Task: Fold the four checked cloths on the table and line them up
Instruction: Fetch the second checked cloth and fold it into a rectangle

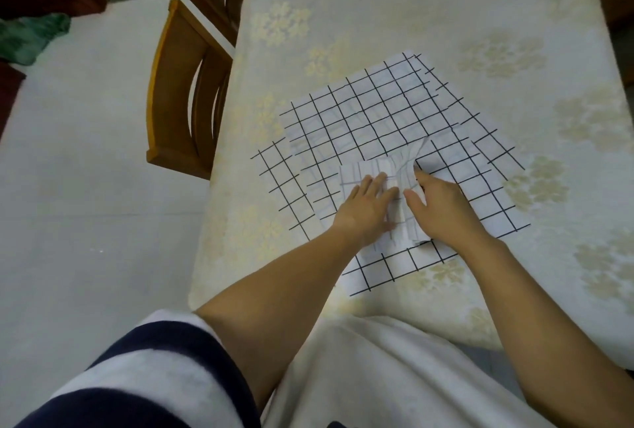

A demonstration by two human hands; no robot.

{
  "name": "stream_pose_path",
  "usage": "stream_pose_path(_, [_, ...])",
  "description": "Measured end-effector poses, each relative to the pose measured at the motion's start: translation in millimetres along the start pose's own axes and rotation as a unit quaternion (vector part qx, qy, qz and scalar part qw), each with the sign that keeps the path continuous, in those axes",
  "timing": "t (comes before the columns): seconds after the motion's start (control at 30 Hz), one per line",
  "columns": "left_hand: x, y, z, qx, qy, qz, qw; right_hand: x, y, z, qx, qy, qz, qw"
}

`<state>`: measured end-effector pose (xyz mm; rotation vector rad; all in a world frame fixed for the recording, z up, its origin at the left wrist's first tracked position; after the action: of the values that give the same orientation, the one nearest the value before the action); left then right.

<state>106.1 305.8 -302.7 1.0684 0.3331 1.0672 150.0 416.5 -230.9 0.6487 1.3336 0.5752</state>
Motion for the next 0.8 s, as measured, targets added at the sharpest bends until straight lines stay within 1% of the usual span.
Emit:
stream_pose_path(0.1, [3.7,-0.7,1.2,-0.018,-0.007,0.002,1.0,3.9,0.0,-0.9,0.004,-0.008,-0.015,1.0])
stream_pose_path(0.3, [-4.5,-1.8,-6.0,-0.054,0.043,0.008,0.998,43.8,11.5,2.1,0.047,-0.108,-0.104,0.988])
stream_pose_path(0.4, [-4.9,5.2,-14.1,-0.058,0.049,-0.02,0.997,63.5,17.6,4.4,0.063,-0.148,-0.126,0.979])
stream_pose_path(0.47, [-6.8,8.8,-20.2,-0.066,0.061,-0.034,0.995,71.2,17.6,5.8,0.058,-0.163,-0.138,0.975])
stream_pose_path(0.57, [-7.7,8.0,-26.4,-0.075,0.092,-0.002,0.993,77.7,15.1,7.4,0.023,-0.168,-0.104,0.98])
stream_pose_path(0.67, [-4.8,4.1,-27.6,-0.062,0.115,0.011,0.991,78.4,16.1,8.6,0.018,-0.159,-0.08,0.984])
stream_pose_path(0.8, [-2.4,1.8,-28.2,-0.072,0.131,0.009,0.989,57.3,15.5,7.4,0.014,-0.09,-0.066,0.994])
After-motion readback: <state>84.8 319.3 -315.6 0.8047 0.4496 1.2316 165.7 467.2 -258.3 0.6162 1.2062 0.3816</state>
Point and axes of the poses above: each hand's wrist, its own z-axis away from the middle knuckle, its own y-axis out of the back of the hand, x = y × z, the point moved 8 cm from there along -z, towards the middle knuckle, and after that the axes turned 10 degrees about y, right-handed, at the moved point
